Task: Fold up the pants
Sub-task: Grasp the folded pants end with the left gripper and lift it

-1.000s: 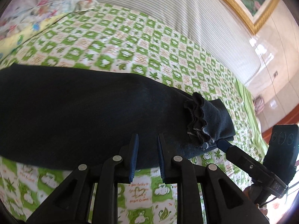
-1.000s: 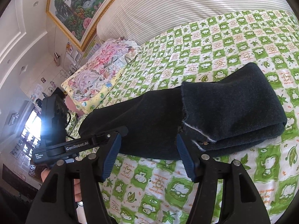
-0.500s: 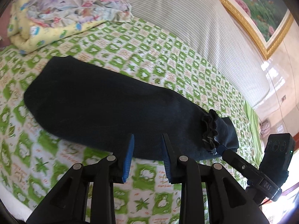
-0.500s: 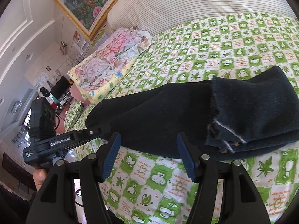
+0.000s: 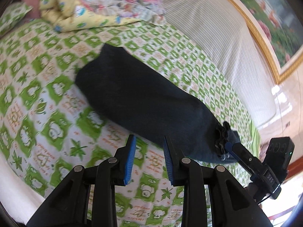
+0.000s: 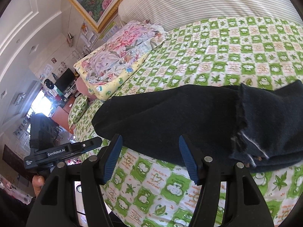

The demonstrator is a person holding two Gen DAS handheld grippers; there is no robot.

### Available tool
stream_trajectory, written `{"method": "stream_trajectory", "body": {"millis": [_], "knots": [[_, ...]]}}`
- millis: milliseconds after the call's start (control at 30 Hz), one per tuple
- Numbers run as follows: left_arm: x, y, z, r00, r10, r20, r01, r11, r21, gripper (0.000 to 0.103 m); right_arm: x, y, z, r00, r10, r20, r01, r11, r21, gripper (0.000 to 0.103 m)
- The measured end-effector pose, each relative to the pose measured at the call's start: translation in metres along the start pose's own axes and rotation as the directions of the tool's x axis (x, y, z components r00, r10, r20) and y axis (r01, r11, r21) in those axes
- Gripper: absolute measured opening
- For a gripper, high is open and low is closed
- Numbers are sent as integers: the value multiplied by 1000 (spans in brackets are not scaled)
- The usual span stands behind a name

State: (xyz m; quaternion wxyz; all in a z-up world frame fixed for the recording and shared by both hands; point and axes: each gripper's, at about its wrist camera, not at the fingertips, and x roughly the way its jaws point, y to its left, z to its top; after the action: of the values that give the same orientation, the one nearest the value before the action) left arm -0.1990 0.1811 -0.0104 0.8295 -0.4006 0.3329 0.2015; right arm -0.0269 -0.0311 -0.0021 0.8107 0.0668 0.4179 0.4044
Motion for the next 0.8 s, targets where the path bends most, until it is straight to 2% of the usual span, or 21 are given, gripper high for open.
{"method": "stream_trajectory", "body": {"millis": [133,200,367,500,800], "knots": [[-5,18,4,1000,2,21,-1,998,-70,31,13,11,9,1000,1,-28,-2,999,-42,64],[-8,28,6,999,10,33,-6,995,-97,42,20,16,13,999,7,-37,-10,998,-62,64],[-5,52,12,998,19,56,-9,986,-166,43,45,35,30,997,19,-76,-30,989,-142,64],[1,63,16,998,-10,58,22,978,-206,43,72,54,46,991,23,-131,-53,972,-230,64],[23,77,27,997,-60,46,70,961,-267,43,141,91,92,961,60,-269,-160,916,-368,64]]}}
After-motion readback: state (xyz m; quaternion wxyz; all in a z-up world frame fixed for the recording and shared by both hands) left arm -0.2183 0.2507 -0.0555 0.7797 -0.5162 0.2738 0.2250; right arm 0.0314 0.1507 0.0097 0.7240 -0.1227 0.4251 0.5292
